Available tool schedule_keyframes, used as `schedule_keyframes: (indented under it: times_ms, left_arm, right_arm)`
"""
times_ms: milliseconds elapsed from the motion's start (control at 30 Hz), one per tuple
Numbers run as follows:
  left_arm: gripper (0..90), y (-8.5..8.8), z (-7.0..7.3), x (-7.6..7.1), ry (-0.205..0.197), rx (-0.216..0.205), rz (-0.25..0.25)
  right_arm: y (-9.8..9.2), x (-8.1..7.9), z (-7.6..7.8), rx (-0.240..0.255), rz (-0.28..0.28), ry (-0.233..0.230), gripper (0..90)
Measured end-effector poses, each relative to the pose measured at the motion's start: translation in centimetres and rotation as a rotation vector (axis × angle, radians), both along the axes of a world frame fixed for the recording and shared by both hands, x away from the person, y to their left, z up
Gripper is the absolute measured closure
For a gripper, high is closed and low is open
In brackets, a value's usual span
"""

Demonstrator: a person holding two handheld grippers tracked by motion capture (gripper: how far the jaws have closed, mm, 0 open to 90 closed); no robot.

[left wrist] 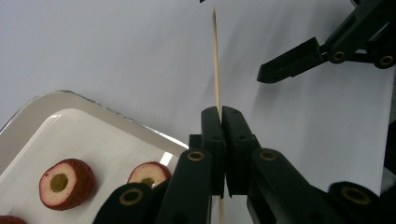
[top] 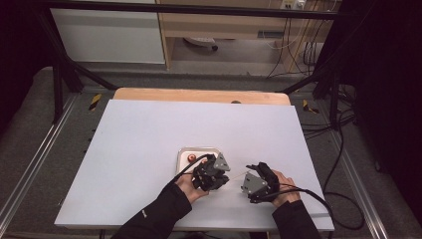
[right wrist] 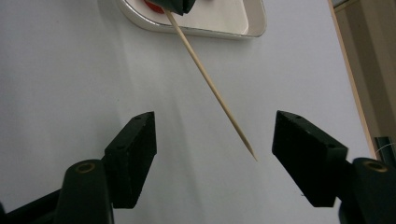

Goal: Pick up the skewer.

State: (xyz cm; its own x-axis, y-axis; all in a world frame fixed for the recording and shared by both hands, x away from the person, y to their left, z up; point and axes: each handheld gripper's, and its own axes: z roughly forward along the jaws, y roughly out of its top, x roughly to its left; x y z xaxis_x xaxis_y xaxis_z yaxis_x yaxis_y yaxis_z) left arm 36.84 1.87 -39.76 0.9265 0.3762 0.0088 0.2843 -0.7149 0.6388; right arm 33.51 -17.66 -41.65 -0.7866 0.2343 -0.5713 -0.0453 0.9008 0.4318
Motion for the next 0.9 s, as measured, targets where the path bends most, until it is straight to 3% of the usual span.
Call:
schedule_keyframes:
  times_ms: [333,467,500,600,900]
  left_arm:
    - [88.2,-1.0,0.0,-0.2,0.011,0.006,-0.026]
    - [88.2,-1.6,-0.2,-0.3,0.011,0.026,-0.052]
    - [88.2,-1.9,-0.3,-0.4,0.013,0.033,-0.062]
    - [88.2,-2.2,-0.3,-0.5,0.012,0.043,-0.078]
    - [88.2,-2.6,-0.3,-0.9,0.011,0.054,-0.099]
  right_arm:
    - [-0.1,-0.2,-0.2,-0.068,0.073,-0.028,46.7]
    - [-0.1,-0.3,-0.4,-0.099,0.110,-0.035,53.3]
    - [-0.1,-0.4,-0.5,-0.130,0.134,-0.041,57.7]
    - [-0.1,-0.5,-0.7,-0.160,0.171,-0.047,63.0]
    - [-0.2,-0.6,-0.8,-0.206,0.235,-0.085,78.6]
